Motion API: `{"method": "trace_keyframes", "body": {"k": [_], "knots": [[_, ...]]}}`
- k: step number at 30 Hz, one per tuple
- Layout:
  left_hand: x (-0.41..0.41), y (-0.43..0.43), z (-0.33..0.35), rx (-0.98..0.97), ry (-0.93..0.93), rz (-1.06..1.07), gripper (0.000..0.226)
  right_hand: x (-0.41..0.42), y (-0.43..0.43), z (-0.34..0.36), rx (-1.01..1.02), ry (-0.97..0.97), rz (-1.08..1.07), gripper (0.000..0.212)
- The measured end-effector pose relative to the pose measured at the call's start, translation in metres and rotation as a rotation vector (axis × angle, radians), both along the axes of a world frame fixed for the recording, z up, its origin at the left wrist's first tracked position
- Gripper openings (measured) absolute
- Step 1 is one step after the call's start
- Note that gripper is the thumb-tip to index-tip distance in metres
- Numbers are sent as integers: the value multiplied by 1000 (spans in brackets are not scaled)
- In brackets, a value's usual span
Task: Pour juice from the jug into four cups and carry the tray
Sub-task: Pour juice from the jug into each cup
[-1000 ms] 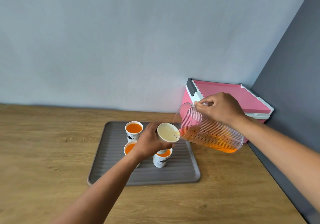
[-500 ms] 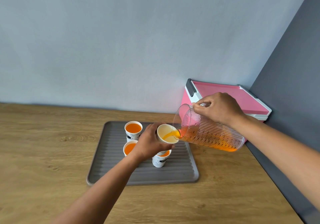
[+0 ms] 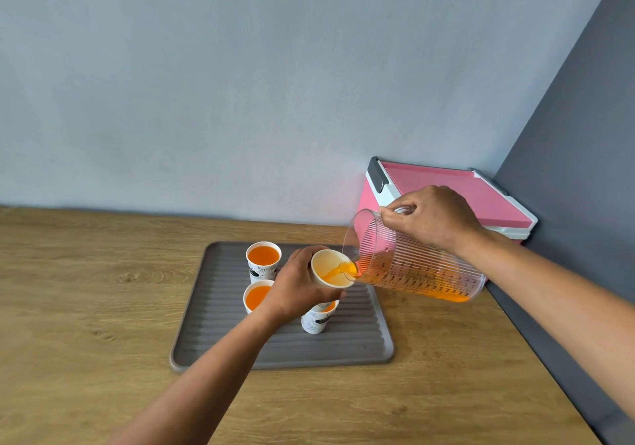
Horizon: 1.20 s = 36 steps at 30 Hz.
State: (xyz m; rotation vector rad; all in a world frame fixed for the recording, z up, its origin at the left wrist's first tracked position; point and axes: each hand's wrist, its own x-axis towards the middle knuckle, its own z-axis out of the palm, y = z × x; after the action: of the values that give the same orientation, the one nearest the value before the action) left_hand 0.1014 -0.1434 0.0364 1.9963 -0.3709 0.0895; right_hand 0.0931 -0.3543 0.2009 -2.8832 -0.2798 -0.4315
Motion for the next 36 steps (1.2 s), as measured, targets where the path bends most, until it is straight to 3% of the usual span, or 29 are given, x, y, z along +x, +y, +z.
{"method": "trace_keyframes", "body": {"k": [36], "knots": [[-4,-3,-3,-79,70,-32,73,3,-1,1,-38,10,-5,37]]}}
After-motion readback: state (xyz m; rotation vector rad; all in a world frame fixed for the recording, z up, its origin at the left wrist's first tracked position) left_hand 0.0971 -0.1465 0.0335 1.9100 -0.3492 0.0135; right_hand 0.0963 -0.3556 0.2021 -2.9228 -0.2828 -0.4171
